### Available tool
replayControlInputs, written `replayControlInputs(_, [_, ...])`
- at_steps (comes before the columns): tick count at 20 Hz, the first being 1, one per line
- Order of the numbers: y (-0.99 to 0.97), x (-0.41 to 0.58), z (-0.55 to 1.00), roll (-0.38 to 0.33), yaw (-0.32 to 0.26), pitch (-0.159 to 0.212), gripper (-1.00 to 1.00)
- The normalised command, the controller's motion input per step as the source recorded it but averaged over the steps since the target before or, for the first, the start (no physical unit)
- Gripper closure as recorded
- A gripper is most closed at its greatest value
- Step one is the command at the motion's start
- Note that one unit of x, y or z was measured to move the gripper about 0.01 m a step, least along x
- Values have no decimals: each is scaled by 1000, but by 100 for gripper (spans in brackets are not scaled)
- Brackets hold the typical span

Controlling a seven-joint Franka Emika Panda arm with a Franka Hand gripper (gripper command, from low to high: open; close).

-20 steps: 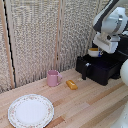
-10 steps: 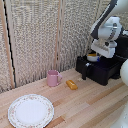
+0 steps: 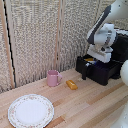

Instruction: Please go towards the air fryer and gently seize its handle using your gripper. Slowly reveal the interior of the air fryer by pulling the handle outward. Head to the bowl filled with hot dogs and firmly but gently grasp it. Carefully place it inside the now-open air fryer.

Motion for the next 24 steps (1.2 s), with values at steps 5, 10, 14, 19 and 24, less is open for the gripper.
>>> replayControlInputs(5, [-85, 55, 17, -12, -13, 18, -100])
replayControlInputs(10, [0, -2, 374, -9, -26, 68, -100])
replayControlInputs(14, [0, -25, 674, -4, 2, 125, -100])
replayControlInputs(19, [-1, -30, 799, -43, 8, 127, -100])
replayControlInputs(24, [-71, -45, 766, 18, 31, 147, -100])
